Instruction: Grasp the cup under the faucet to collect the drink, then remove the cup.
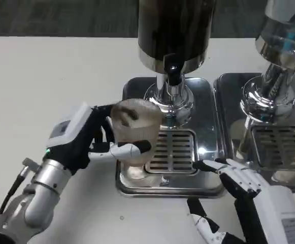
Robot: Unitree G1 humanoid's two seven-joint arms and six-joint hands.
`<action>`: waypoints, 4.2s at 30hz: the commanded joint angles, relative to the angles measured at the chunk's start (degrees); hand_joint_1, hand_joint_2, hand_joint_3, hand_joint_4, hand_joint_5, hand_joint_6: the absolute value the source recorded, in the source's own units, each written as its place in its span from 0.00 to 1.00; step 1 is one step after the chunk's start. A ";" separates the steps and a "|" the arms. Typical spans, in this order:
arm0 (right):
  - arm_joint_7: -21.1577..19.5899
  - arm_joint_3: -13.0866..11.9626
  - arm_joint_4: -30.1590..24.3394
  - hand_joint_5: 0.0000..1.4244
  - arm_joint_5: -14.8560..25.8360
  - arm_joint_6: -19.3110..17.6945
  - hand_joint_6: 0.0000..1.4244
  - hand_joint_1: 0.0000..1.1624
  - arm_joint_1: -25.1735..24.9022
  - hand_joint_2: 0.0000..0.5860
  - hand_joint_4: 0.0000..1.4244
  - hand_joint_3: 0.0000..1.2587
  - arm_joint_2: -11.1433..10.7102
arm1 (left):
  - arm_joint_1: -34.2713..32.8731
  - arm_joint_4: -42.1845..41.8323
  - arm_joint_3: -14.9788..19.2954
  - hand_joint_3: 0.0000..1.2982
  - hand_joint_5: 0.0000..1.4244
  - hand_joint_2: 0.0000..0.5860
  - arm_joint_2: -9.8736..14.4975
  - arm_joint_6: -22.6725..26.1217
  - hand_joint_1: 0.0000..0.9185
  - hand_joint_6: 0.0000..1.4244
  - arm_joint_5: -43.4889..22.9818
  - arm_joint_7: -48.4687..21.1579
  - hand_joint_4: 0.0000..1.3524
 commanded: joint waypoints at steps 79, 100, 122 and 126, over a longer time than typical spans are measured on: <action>1.04 0.22 4.13 0.23 4.66 -2.06 0.22 0.44 -2.41 0.70 0.26 0.32 3.42 | 4.89 -33.25 14.78 0.37 0.42 0.18 4.35 -1.61 0.00 0.34 -53.90 -53.26 0.41; -1.25 0.07 5.35 0.24 4.32 -1.61 0.22 0.44 -1.88 0.71 0.26 0.33 5.26 | -8.14 -18.51 19.71 0.20 0.20 0.16 -7.73 11.12 0.00 0.12 -53.72 -70.79 0.16; -0.69 -0.27 6.56 0.24 6.11 -2.04 0.22 0.44 -2.48 0.71 0.26 0.33 5.67 | -11.23 -9.41 19.12 0.19 0.20 0.13 -8.84 13.43 0.00 0.13 -45.98 -77.71 0.16; -0.77 -0.20 6.68 0.24 6.47 -2.02 0.22 0.44 -2.51 0.71 0.26 0.33 5.71 | -11.54 -8.95 18.31 0.16 0.17 0.12 -8.44 12.65 0.00 0.10 -43.60 -77.53 0.13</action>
